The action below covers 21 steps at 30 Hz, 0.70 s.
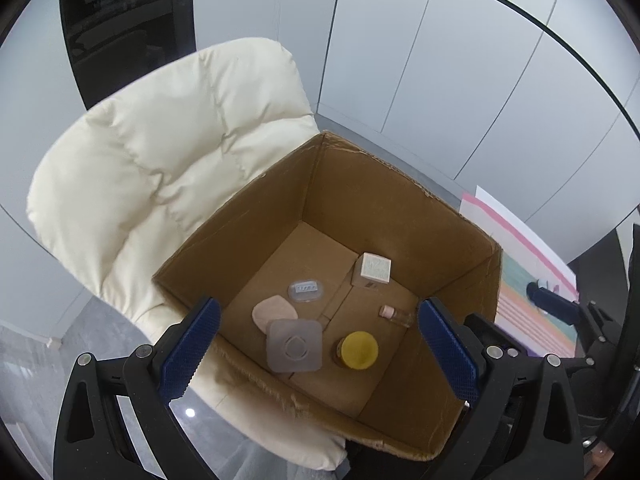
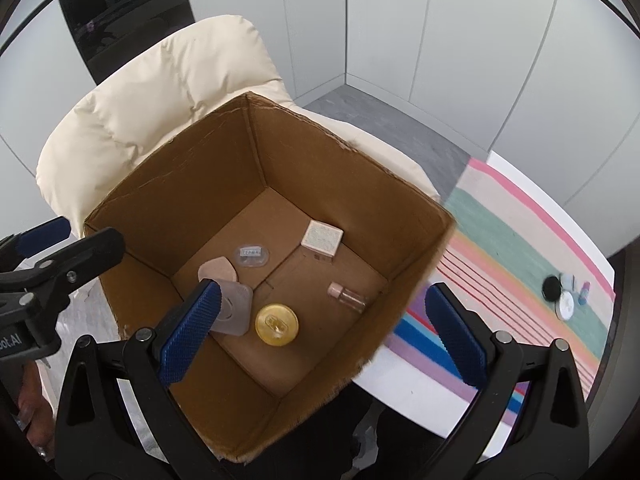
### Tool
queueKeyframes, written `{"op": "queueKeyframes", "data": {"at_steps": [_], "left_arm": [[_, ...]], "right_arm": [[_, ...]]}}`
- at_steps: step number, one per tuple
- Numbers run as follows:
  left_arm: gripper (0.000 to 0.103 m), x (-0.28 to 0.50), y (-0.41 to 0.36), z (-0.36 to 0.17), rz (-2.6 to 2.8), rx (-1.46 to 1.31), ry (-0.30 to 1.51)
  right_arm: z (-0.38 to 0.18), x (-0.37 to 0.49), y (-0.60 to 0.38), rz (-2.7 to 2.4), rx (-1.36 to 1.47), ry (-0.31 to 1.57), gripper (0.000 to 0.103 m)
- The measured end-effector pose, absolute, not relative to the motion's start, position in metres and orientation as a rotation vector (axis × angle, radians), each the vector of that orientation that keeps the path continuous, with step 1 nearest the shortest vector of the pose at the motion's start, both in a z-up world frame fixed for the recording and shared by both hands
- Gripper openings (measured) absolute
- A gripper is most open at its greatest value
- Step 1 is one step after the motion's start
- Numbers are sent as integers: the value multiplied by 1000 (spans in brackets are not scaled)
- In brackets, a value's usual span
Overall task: Organize objects
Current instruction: 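Withdraw both open tools from the cardboard box back toward the table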
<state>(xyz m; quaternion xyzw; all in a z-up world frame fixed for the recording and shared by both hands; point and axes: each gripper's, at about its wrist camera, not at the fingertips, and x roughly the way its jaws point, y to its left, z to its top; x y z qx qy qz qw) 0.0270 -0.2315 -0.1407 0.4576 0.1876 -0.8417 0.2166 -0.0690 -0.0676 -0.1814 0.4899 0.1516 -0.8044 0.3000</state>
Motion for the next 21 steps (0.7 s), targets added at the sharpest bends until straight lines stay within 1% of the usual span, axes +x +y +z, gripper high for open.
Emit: {"op": "queueKeyframes", "data": {"at_steps": [3,9,16,21], "left_arm": [[100,37,-219,-134,-2333,1266,454],[100,59,-195,-121,-2345,1275,417],[100,91,-163,-102,-2353,1237,310],[100,117,-150,-97,-2356,1193,347]], "right_arm": [[-176,-59,-57,-2146,1292,409,103],[-162,-34,-37,-2166,1259,429,103],[-147,1,-13,-2165,1219,430,103],[-143,21,2,-2154,1201,427,103]]}}
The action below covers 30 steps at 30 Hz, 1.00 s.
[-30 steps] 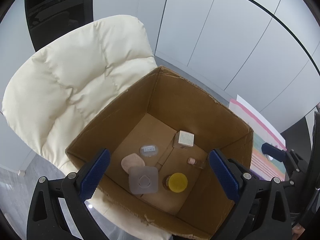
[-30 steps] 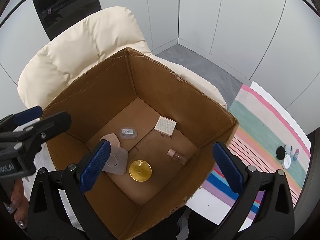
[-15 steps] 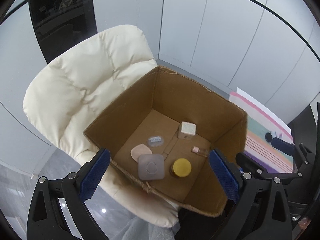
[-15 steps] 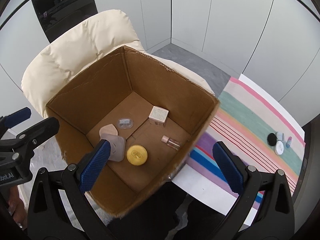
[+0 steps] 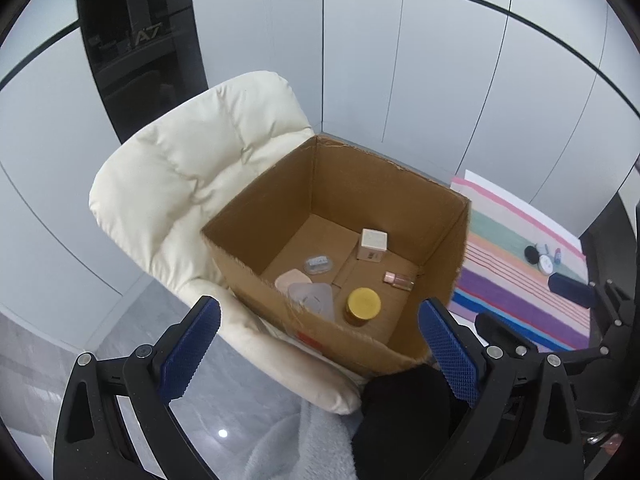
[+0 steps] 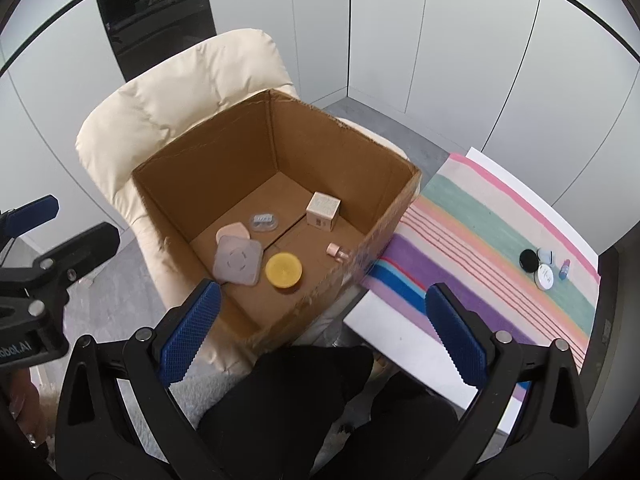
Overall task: Organize objects
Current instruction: 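Withdraw both open tools from the cardboard box back toward the table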
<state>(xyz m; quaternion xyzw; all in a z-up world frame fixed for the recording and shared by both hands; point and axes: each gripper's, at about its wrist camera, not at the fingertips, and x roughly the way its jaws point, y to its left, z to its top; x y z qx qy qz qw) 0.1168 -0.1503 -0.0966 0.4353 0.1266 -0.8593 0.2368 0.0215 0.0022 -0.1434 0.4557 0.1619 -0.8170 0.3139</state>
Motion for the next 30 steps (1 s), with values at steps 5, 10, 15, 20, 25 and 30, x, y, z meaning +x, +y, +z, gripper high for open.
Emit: {"op": "queueKeyframes", "data": {"at_steps": [5,10,15,20,25,30], "left_arm": [[100,138,-143,-101,-2337,1207,367],[100,166,-142,-110,-2311,1244,414],[100,170,-144,-108,-2314,1215,410],[100,162,-139,-102,-2361,1202,436],[100,150,-130,-100,-2394,1210,418],[100,139,-120,-102,-2417,1233,412]], "right_arm": [[-141,45,21,-2154,1181,442,103],[-140,65,44,-2161,1179,443,103],[-146,69,58,-2157,1227,381,103],[-146,70,63,-2187,1229,388,103],[-142,67,72,-2223,1225,381,103],[-142,63,86,-2256,1242,360,103]]}}
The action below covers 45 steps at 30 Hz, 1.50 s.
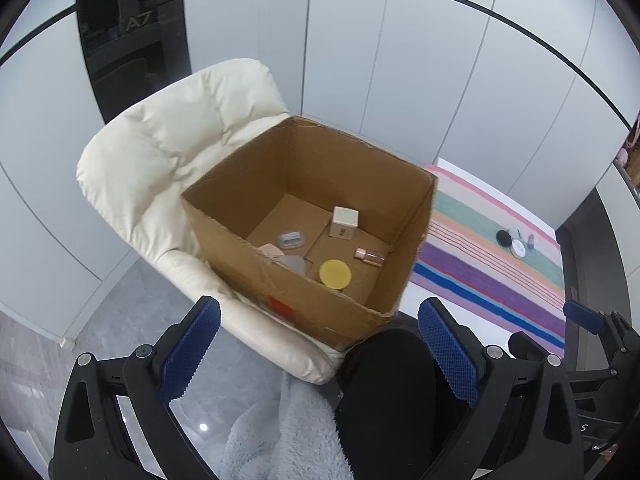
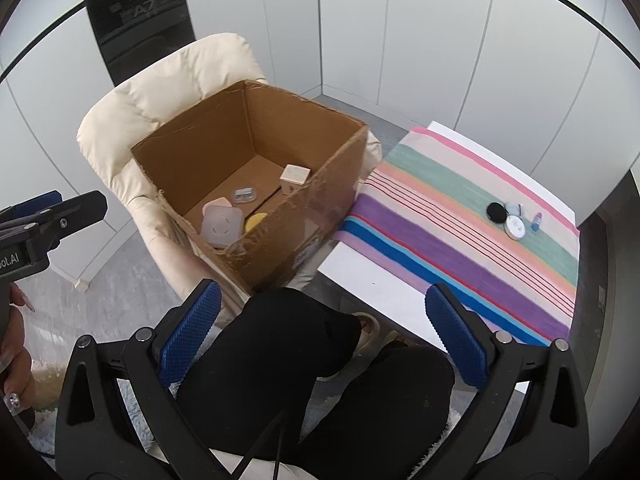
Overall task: Organize objects
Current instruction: 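Withdraw both open tools from the cardboard box back toward the table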
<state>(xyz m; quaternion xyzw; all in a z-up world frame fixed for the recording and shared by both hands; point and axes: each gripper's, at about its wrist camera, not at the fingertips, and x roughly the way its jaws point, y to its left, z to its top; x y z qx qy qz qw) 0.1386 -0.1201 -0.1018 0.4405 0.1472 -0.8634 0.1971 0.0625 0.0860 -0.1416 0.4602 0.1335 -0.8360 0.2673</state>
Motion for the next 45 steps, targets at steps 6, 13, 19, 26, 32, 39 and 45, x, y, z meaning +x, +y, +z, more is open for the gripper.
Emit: {"op": "queueKeyframes", "data": {"at_steps": [6,13,19,26,32,39,45], "left_arm": [[100,119,-100,-104,-2466,1266,409],[100,90,-68,-109,-2532,1317,386],[100,65,-38,-115,-2582,1376,360],[100,43,2,-120,-2657,1442,347],[100,28,37,-124,-2719,1496,297],[100,21,61,-126,-2748,1540,268],[100,7,71,-128,-2751,1556,253]], "right_arm": [[-140,56,113,-2311,1267,330,103],[-137,46,156,-2399,1312,301,103],[-137,39,203,-2485,1364,243,103],[-139,38,255,-2576,1439,170,103],[-142,42,291,-2635,1488,124,103],[-144,47,317,-2673,1529,82,103],[-148,44,323,-2679,1545,75,103]]}}
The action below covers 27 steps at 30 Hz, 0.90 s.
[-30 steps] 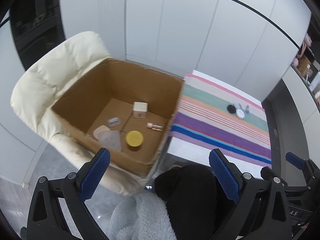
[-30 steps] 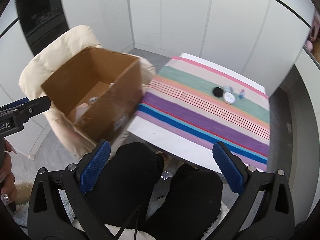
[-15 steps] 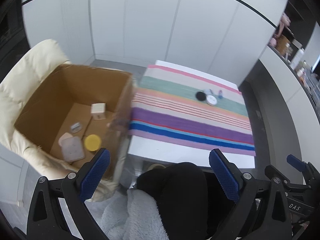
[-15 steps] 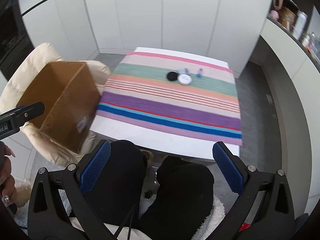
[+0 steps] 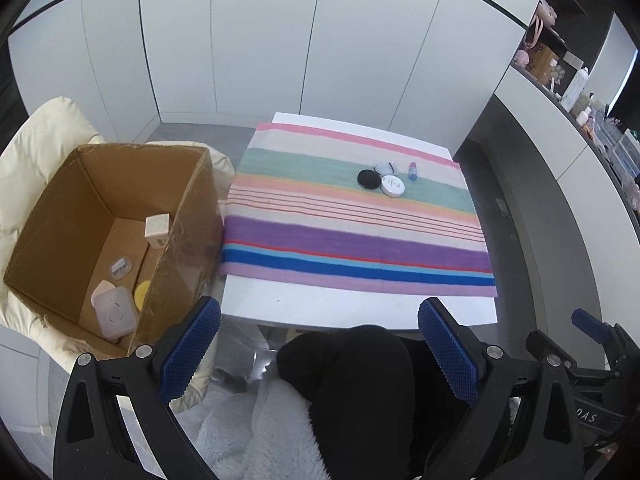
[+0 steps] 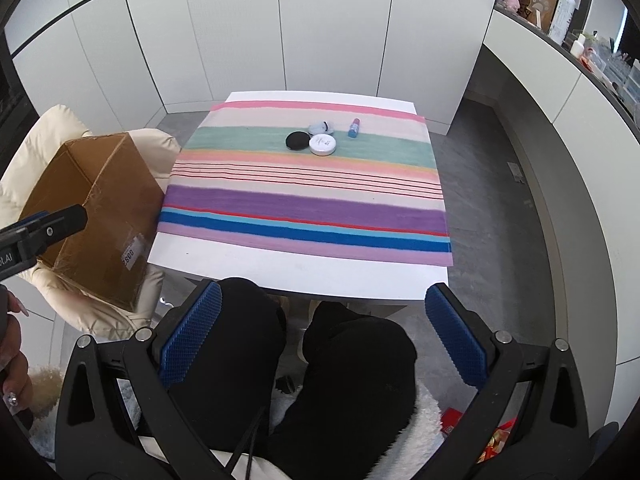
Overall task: Organize objects
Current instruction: 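Withdraw both open tools from the cardboard box back toward the table, then grasp the black round puff with the left tool while the right tool grasps the white compact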
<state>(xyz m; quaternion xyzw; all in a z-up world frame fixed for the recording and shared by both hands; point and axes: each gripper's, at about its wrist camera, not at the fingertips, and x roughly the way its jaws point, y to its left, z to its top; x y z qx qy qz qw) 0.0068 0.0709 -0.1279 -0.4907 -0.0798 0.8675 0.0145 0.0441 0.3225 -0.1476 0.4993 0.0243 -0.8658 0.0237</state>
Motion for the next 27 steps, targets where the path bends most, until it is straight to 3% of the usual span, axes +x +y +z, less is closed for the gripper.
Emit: {"op": "queueKeyframes", "data": {"at_steps": [27], "left_arm": [[100,-123,100,-180,2643,-1616,-152]], "right_arm": [[-202,-76,346,-2677,1630,38,103]]}}
